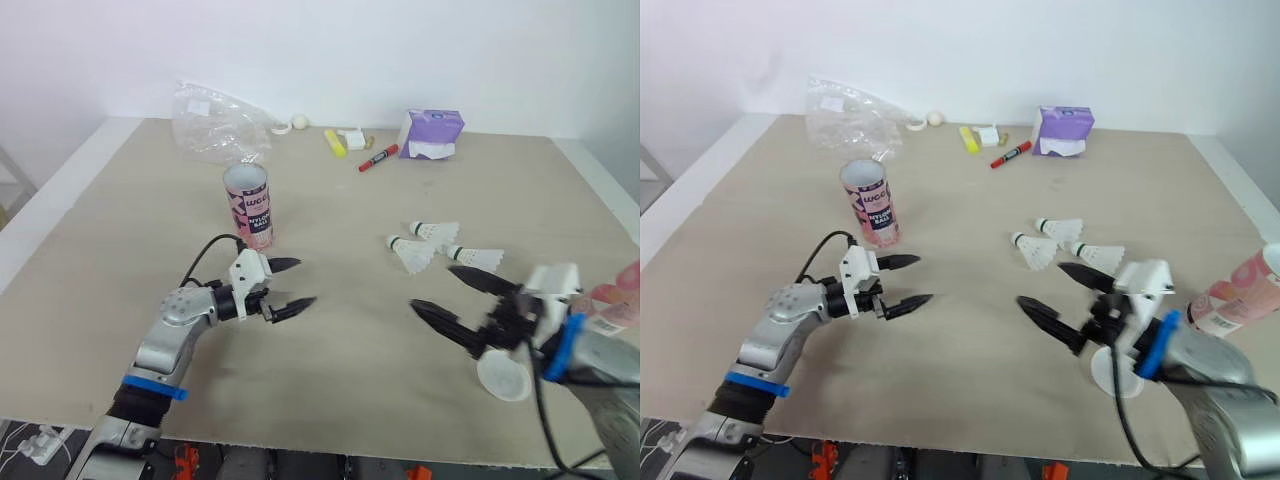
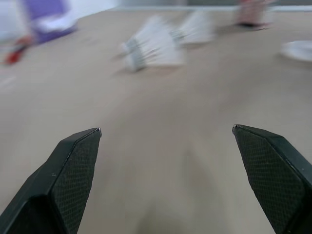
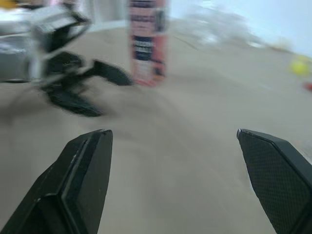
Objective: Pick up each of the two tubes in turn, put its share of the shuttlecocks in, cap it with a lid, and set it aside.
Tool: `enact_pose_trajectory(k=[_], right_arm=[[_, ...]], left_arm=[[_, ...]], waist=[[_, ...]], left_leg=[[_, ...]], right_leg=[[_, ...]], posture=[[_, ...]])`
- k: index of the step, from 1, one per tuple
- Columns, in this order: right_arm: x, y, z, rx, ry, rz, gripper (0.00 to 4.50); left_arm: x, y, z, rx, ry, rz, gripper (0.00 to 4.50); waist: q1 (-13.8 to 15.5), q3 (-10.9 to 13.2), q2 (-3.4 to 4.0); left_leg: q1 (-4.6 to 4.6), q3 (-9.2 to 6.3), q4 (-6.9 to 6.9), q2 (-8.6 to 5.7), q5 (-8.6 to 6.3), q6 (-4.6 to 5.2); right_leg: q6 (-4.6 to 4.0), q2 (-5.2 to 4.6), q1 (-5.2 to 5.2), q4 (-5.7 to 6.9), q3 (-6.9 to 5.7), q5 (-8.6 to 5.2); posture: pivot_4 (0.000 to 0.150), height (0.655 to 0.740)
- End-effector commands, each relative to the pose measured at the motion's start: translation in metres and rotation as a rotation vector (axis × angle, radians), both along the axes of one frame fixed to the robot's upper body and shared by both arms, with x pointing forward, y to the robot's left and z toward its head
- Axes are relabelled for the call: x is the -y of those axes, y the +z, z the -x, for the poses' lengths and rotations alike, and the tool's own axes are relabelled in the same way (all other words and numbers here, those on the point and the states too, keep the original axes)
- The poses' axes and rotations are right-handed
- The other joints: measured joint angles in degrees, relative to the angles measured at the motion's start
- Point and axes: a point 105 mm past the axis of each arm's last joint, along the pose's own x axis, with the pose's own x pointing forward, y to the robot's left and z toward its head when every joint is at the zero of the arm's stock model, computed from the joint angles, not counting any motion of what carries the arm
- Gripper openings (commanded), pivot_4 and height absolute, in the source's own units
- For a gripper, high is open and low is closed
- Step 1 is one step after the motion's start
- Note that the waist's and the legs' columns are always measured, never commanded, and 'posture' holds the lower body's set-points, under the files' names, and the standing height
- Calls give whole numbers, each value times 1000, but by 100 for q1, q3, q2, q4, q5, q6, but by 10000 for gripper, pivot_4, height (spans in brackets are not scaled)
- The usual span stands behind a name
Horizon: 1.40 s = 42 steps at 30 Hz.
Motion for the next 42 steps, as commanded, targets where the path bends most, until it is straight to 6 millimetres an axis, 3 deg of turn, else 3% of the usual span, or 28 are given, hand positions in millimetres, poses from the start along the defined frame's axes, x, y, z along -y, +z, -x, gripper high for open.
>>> enact_pose_trajectory(k=[1, 9, 13, 18, 25, 42], right_arm=[[1, -5, -13, 19, 34, 41, 43782], [6, -14, -27, 31, 57, 68, 43782], [5, -17, -28, 35, 61, 72, 43782], [6, -19, -28, 39, 59, 76, 43782], [11, -20, -29, 47, 38, 90, 43782], [11, -22, -26, 58, 15, 95, 43782]], left_arm=[[-21, 22, -5, 58, 172, 47, 45000], [-52, 5, -9, -40, 434, 46, 45000], [-72, 2, -21, -53, 566, 42, 45000], [-82, 3, -32, -69, 599, 70, 45000], [-75, 2, -57, -74, 545, 51, 45000], [-54, 0, -94, -66, 439, -5, 45000]], waist=[[-1, 3, -4], [4, 3, -5], [6, 3, -5], [3, 3, -5], [4, 3, -5], [2, 3, -7]], left_leg=[[-2, 3, 0, -2, -3, 3], [1, 1, -1, -14, -20, 11], [4, 1, 0, -8, -18, 7], [9, 14, 6, 0, -14, 1], [9, 20, 11, -3, -11, -1], [6, 18, 10, -20, -11, -2]], right_leg=[[0, -3, 1, -6, 1, 2], [14, -13, 8, -7, 0, 14], [8, -8, 8, -6, -4, 12], [2, -6, 8, -5, -3, 8], [-10, -5, 11, -4, -1, 20], [10, -2, 10, -5, 1, 40]], posture=[[1500, 7400], [1500, 7400], [1500, 7400], [1500, 7400], [1500, 7400], [1500, 7400]])
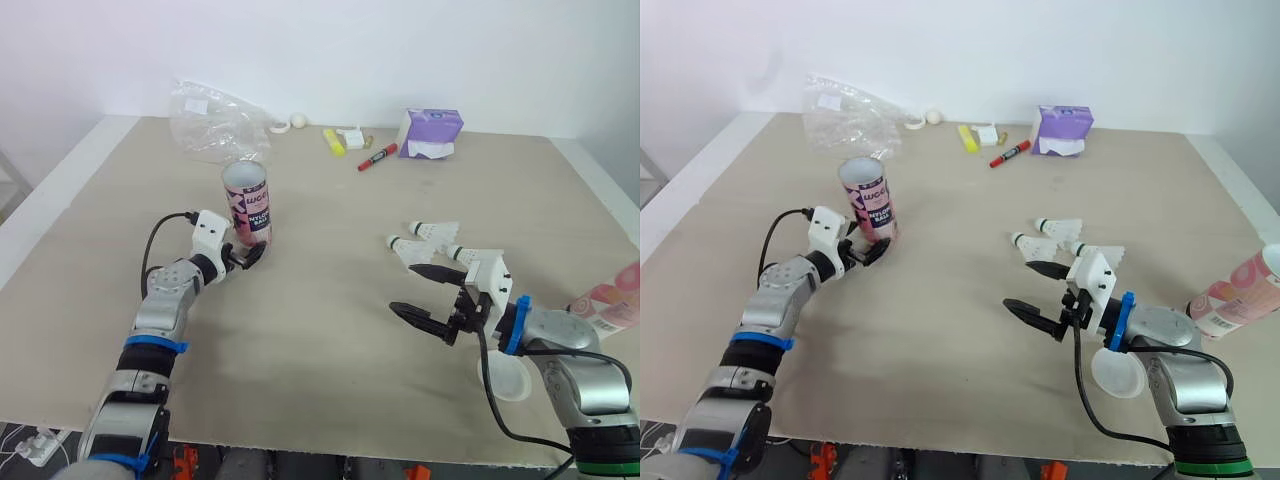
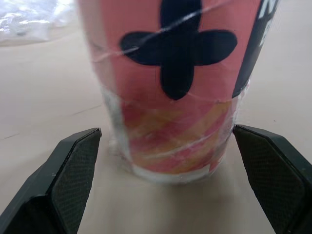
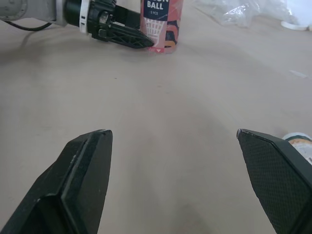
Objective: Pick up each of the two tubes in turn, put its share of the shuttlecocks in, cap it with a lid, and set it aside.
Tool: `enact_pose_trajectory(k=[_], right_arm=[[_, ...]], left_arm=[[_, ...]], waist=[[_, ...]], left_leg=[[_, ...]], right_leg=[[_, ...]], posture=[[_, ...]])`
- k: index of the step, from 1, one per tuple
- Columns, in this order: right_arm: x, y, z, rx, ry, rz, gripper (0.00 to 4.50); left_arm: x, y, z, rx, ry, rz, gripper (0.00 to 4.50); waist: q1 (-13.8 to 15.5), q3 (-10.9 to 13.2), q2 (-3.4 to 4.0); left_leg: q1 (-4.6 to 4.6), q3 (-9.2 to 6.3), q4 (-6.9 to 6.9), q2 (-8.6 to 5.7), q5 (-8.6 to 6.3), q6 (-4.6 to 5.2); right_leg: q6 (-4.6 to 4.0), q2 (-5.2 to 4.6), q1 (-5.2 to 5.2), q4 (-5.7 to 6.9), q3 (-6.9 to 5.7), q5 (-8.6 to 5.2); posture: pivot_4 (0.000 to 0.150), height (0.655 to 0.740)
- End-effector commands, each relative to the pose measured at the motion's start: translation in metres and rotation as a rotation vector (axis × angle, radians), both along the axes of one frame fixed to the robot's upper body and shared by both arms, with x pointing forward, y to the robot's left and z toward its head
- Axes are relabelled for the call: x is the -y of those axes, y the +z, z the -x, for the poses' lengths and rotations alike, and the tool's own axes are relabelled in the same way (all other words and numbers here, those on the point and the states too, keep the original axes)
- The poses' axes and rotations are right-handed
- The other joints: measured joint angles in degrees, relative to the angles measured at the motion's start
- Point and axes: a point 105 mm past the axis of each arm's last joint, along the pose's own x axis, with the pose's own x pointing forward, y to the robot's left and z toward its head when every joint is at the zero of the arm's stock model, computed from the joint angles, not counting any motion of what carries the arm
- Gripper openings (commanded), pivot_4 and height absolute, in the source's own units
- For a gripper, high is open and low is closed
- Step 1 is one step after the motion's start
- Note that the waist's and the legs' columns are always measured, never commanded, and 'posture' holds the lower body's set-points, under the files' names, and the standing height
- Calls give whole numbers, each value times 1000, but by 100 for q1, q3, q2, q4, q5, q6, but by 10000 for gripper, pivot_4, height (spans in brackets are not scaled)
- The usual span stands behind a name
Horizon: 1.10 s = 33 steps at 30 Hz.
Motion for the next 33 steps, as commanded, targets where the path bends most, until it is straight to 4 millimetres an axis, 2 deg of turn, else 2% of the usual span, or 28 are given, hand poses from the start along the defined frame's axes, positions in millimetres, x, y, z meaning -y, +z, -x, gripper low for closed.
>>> enact_pose_trajectory(k=[1, 11, 21, 31, 33], right_arm=[[-2, 11, 2, 56, 8, 4, 43782], [-5, 9, 3, 55, 9, 5, 43782], [-6, 11, 3, 60, 3, 4, 43782], [-6, 12, 5, 57, -1, 8, 43782], [-6, 12, 6, 55, -2, 8, 45000]], left_arm=[[5, 12, -8, 44, -27, -15, 45000], [20, 13, -23, 25, -99, -21, 45000], [26, 27, -41, 3, -45, 55, 45000], [38, 18, -36, 1, -113, 28, 45000], [36, 17, -36, 6, -107, 32, 39822]], waist=[[0, 0, 0], [1, 1, -1], [-1, 2, -4], [-2, 4, -8], [-2, 4, -8]], left_leg=[[0, 0, 0, 0, 0, 0], [-4, 1, 0, -5, 0, 1], [-5, 0, 1, -7, -1, 1], [-7, 0, 1, -8, -1, 1], [-6, 0, 1, -8, -1, 1]], right_leg=[[0, 0, 0, 0, 0, 0], [3, 0, 0, 0, 0, -1], [8, -1, 0, 0, 0, -1], [9, -1, 0, 0, 0, -2], [9, -1, 0, 0, 0, -1]], posture=[[1500, 7400], [1500, 7400], [1500, 7400], [1500, 7400], [1500, 7400]])
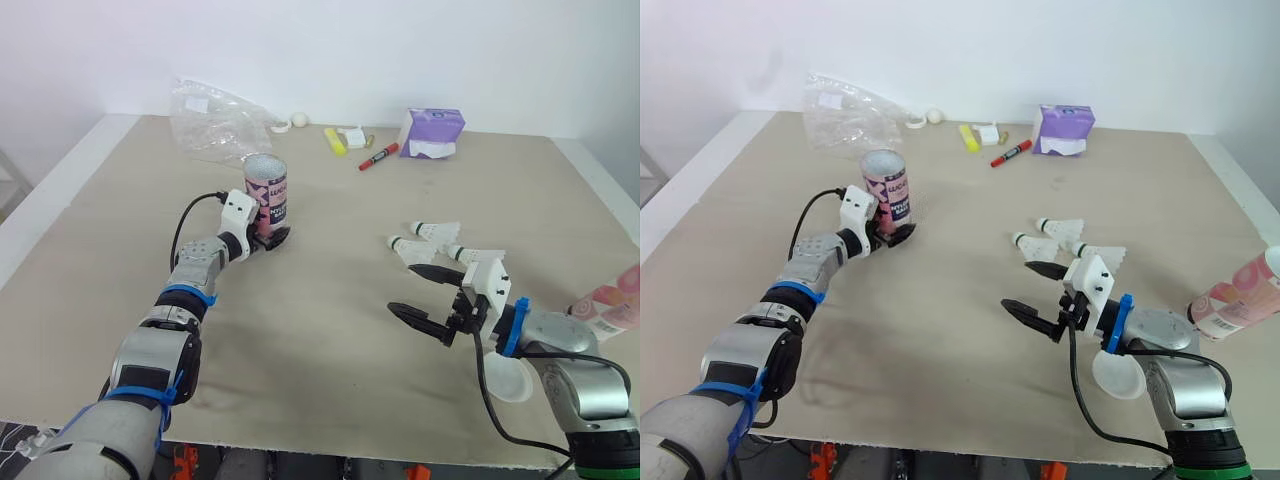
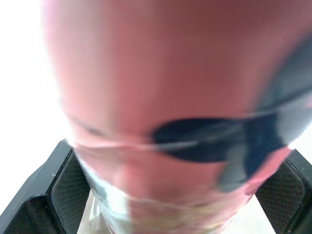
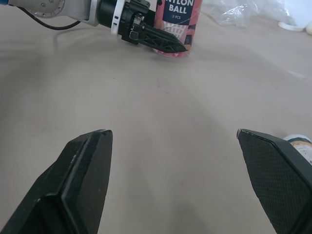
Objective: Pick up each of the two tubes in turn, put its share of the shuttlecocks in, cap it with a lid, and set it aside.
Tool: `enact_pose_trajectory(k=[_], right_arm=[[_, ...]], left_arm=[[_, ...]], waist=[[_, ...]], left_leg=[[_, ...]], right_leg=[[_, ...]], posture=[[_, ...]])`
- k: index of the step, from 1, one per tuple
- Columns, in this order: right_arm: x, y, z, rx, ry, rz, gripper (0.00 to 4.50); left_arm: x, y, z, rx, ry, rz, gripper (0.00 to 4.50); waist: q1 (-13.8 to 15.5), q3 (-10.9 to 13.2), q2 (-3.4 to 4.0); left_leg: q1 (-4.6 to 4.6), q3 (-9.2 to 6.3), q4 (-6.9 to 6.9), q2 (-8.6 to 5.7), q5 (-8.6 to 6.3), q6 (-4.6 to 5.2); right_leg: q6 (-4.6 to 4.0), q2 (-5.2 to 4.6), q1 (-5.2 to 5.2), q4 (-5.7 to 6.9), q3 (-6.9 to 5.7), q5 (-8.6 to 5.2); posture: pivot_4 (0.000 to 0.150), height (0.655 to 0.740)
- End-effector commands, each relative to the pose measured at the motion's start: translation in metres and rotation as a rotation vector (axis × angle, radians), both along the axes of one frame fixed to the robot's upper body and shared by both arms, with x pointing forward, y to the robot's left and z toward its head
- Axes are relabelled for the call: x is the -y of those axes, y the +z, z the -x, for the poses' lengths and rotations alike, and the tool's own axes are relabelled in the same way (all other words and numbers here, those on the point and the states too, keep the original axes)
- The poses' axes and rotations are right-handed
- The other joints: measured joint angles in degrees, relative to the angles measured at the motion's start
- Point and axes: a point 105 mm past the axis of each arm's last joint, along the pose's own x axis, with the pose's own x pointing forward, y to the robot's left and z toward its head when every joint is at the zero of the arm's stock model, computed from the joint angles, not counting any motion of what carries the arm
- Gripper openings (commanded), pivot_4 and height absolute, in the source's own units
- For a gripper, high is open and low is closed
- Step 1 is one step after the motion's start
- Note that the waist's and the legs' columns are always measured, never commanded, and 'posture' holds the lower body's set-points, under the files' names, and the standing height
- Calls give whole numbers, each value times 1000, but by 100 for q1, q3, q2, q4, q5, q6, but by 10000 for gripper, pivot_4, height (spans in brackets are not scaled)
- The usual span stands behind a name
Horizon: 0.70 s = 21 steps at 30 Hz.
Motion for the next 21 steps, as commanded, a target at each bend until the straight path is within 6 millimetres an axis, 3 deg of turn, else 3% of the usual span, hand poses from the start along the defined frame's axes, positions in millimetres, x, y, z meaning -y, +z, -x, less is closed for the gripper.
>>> enact_pose_trajectory(k=[1, 2, 14, 18, 21], right_arm=[[-3, 12, 3, 47, 12, -1, 45000], [-3, 12, 3, 47, 12, -1, 45000], [-6, 15, 4, 48, 22, -1, 45000], [-8, 23, 10, 58, 39, -41, 45000], [-12, 31, 25, 48, 94, -65, 45000]], left_arm=[[-1, 10, -1, 53, -1, 6, 37387], [-2, 10, -1, 57, 1, 5, 34273], [-12, 12, 3, 132, -2, -46, 34273], [-7, 17, 12, 197, -95, -102, 34273], [5, 18, 35, 269, -317, -206, 34273]], waist=[[0, 0, 0], [0, 0, 0], [0, 0, 0], [-2, 0, 0], [-3, 0, 0]], left_leg=[[0, 0, 0, 0, 0, 0], [0, -1, 0, 0, 0, 0], [0, -1, 1, 0, 0, 0], [0, -1, 0, 3, 0, 0], [0, -1, 0, 2, 0, 0]], right_leg=[[0, 0, 0, 0, 0, 0], [0, 0, 0, 0, 0, 0], [0, 0, 0, 0, 1, 2], [0, 1, -1, 0, 1, 2], [-1, 0, -1, 0, 1, 1]], posture=[[1500, 7400], [1500, 7400], [1500, 7400], [1500, 7400], [1500, 7400]])
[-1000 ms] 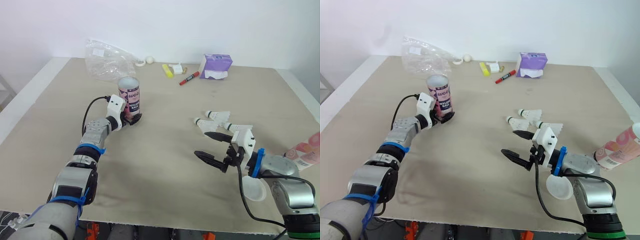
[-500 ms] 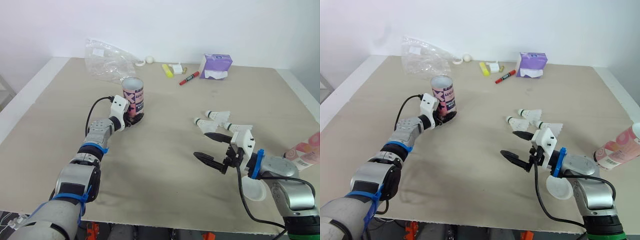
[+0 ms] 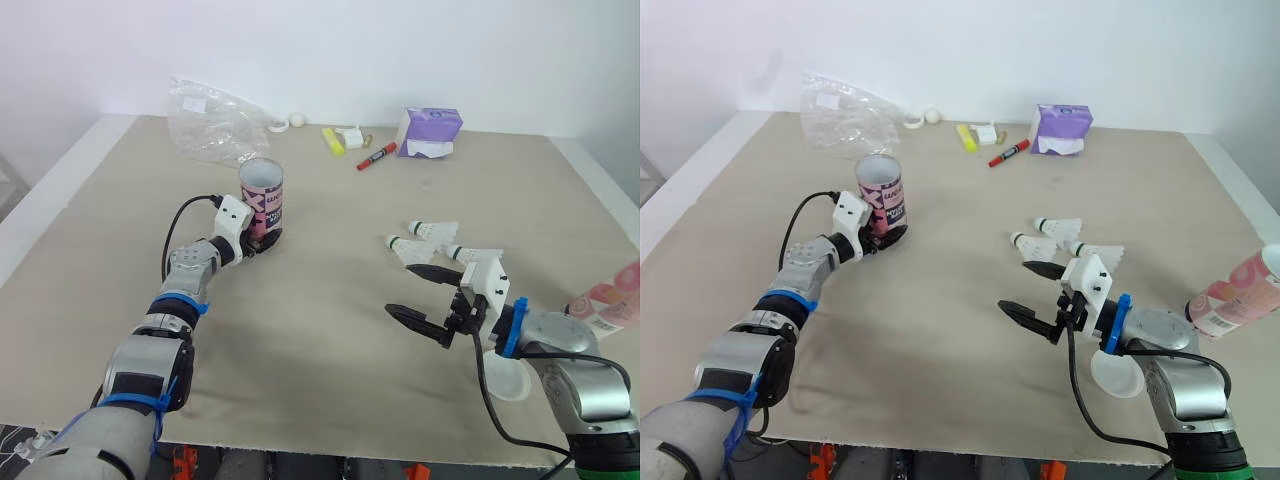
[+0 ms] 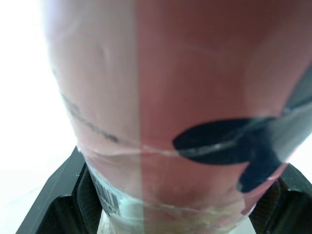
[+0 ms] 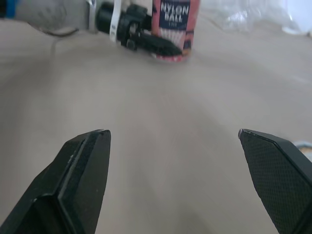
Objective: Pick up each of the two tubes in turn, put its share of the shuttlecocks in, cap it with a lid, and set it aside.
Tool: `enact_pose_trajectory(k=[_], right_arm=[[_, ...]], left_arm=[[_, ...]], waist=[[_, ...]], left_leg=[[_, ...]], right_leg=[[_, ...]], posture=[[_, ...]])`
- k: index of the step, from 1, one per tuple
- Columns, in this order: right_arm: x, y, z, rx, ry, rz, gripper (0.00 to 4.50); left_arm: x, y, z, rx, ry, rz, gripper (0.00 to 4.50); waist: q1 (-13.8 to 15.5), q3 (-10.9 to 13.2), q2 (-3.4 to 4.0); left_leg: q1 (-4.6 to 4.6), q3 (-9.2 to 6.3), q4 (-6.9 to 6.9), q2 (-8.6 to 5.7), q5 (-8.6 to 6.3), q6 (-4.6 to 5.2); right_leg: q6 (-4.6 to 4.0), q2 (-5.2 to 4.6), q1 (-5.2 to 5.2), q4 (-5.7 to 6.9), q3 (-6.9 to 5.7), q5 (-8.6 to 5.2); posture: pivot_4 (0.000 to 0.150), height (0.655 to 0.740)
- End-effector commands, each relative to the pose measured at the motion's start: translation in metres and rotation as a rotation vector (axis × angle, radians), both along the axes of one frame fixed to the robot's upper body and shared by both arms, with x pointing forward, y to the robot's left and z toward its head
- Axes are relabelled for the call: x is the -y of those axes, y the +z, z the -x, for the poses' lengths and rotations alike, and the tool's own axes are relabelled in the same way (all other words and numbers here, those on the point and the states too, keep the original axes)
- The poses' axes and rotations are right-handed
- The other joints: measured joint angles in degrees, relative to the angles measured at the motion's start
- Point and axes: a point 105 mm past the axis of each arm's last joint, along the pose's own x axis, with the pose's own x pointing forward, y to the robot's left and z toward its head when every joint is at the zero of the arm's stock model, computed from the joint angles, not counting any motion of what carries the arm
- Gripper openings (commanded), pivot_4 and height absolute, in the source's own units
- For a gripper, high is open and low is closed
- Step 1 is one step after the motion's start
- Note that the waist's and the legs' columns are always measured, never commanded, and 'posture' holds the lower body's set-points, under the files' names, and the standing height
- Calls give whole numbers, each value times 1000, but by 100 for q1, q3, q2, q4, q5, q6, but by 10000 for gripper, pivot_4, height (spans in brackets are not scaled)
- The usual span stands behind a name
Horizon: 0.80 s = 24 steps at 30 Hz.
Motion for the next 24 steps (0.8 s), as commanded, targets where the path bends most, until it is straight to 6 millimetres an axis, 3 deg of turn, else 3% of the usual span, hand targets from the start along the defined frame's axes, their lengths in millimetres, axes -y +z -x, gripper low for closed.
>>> enact_pose_trajectory(k=[1, 9, 14, 19, 24], right_arm=[[-4, 22, 19, 37, 66, -33, 45000], [-19, 27, 50, -26, 199, -62, 45000], [-24, 27, 51, -14, 217, -70, 45000], [-25, 25, 51, -6, 226, -66, 45000], [-26, 24, 51, 0, 230, -68, 45000]], left_arm=[[15, 18, 26, 131, -253, -131, 34273], [35, 19, 68, 96, -538, -265, 34273], [59, 23, 93, 34, -728, -385, 34273], [68, 21, 108, -28, -838, -514, 34273], [73, 22, 109, -60, -869, -635, 34273]], waist=[[0, 0, 0], [3, 0, 0], [2, 0, 0], [1, 0, 0], [2, 0, 0]], left_leg=[[0, 0, -2, 0, -1, 0], [1, 2, 13, 20, -2, 2], [2, 5, 24, 25, 0, 3], [3, 6, 25, 25, 0, 4], [4, 2, 24, 27, 0, 3]], right_leg=[[-2, -2, 0, 0, 1, -2], [-11, -5, 1, 1, 4, 0], [-12, 1, 4, 2, 8, -6], [-1, 15, 2, 2, 14, -18], [-7, 28, 1, 6, 16, -22]], posture=[[1500, 7400], [1500, 7400], [1500, 7400], [1500, 7400], [1500, 7400]])
